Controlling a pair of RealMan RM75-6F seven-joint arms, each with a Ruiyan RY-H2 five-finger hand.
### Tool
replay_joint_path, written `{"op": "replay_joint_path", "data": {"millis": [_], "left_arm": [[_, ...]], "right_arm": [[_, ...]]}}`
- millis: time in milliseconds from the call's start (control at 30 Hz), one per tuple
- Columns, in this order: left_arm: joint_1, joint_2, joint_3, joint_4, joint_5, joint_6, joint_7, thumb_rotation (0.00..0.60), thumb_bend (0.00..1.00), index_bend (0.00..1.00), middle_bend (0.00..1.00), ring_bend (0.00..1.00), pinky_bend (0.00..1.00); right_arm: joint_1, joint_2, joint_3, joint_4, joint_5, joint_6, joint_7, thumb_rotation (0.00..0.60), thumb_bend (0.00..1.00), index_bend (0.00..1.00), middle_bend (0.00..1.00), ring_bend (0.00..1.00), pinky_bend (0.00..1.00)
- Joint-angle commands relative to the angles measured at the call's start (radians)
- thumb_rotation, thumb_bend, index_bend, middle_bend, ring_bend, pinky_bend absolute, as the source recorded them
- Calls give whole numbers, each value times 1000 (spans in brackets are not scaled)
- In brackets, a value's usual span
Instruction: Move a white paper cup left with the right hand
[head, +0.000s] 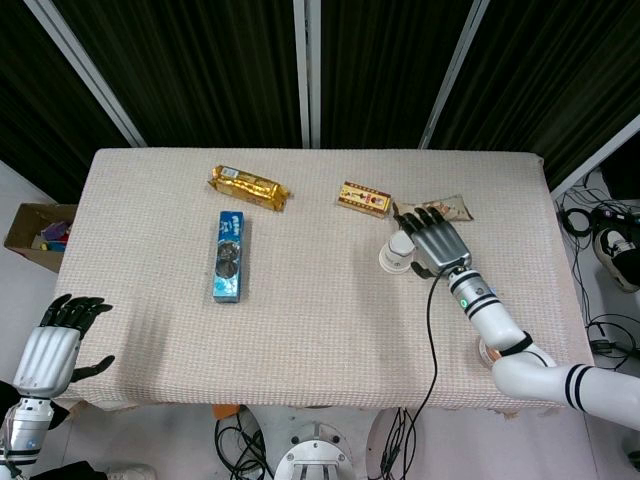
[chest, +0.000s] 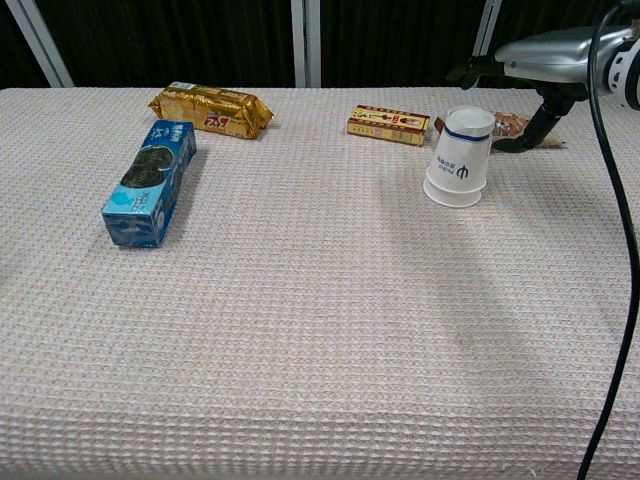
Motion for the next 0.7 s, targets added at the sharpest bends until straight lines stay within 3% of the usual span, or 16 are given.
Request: {"op": "replay_joint_path", "data": {"millis": [33,700], "left_arm": [[0,1,0,-2,0,0,2,600,0,264,212,163,135],[10,3,5,1,-11,1,2,600,0,265,212,163,135]], "right_arm": [[9,-6,4,5,5,-6,-4,600,299,76,152,24,104],[67,-11,-5,17,108,-39,-55,600,351,201,203,25,104]]}}
